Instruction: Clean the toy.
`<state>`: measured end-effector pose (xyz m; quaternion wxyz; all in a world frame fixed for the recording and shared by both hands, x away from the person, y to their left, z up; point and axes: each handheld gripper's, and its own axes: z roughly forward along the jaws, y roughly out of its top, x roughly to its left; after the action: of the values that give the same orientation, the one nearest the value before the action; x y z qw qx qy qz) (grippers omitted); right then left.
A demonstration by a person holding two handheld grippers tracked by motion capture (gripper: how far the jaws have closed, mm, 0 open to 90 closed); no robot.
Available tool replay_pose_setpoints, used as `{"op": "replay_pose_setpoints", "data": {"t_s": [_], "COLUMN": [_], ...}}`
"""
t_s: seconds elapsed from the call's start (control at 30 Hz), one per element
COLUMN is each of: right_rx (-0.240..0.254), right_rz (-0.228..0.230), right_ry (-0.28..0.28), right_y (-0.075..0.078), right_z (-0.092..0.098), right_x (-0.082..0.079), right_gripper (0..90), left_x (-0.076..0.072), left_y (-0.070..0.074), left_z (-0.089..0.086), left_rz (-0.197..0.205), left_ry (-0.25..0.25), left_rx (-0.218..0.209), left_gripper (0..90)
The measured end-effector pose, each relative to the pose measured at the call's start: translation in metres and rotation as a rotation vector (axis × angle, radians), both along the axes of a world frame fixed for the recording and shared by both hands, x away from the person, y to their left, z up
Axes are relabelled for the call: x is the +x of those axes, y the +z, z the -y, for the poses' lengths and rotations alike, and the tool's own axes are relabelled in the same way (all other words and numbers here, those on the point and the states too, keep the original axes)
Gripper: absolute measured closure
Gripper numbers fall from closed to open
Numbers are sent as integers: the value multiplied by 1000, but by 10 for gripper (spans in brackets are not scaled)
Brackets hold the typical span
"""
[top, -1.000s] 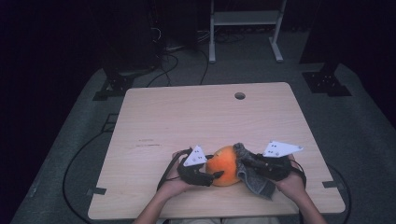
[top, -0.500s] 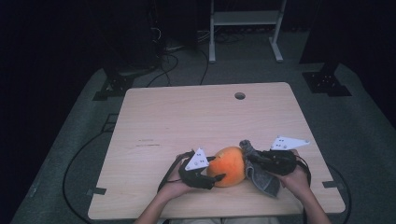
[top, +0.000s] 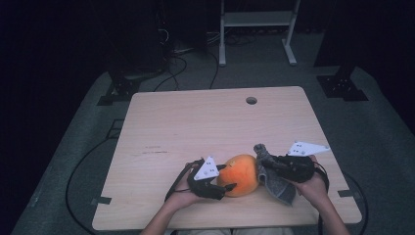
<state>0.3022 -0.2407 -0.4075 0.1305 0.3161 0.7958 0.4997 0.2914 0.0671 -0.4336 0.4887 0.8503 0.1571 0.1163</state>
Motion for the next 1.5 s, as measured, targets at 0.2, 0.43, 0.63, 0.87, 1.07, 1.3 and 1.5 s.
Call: {"op": "replay_pose_setpoints", "data": {"t_s": [0.2,0.43,0.63,0.87,1.07,1.3,1.5], "right_rx": [-34,11,-38,-42,71,2,-9], "right_rz": [-90,-43,-78,-123,-49,-81,-83], "right_ry": [-6,5,29,-7,126,88,75], "right_y": [-25,-6,-17,-19,12,-5,-4], "right_z": [0,4,-3,13,-2,-4,-2], "right_x": [13,6,12,14,1,4,5], "right_gripper": [735,736,736,736,734,732,734], "left_x": [-1,-1,-3,-7,-10,-4,-8], "left_y": [0,0,0,0,1,10,1], "left_z": [3,1,3,5,9,2,14], "left_rz": [11,9,19,36,51,-38,6], "left_ry": [-4,-14,-21,-61,-89,-27,-27], "left_rx": [0,-1,6,19,28,-1,73], "left_gripper": [327,325,325,329,330,207,373]}}
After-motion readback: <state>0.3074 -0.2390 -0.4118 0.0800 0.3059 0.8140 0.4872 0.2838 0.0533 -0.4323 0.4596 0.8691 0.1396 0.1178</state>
